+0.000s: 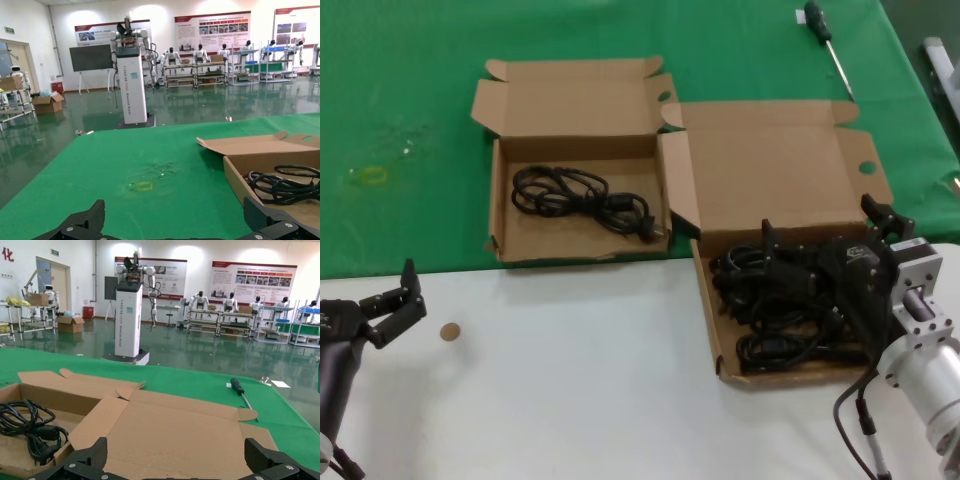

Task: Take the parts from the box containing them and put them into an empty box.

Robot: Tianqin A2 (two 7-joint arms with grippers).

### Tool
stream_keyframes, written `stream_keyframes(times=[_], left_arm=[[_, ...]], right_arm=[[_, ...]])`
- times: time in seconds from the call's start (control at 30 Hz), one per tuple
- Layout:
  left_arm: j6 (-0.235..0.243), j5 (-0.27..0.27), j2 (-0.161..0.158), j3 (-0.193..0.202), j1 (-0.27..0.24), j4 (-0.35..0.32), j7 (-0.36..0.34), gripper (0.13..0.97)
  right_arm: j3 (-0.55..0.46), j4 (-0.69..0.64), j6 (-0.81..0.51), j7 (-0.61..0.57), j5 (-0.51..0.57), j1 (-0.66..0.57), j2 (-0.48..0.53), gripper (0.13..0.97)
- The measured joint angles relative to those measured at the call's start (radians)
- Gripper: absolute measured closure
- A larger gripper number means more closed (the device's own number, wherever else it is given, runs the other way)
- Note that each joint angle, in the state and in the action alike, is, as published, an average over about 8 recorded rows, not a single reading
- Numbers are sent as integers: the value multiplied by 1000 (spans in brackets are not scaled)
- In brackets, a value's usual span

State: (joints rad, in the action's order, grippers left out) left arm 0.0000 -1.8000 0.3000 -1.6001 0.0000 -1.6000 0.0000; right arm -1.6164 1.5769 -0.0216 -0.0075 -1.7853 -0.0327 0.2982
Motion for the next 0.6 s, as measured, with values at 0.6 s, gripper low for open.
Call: stream_keyframes(times=[0.6], left_arm=[[0, 0, 0, 0, 0, 0, 0, 132]], right_arm=[[0, 0, 0, 0, 0, 0, 0, 129]])
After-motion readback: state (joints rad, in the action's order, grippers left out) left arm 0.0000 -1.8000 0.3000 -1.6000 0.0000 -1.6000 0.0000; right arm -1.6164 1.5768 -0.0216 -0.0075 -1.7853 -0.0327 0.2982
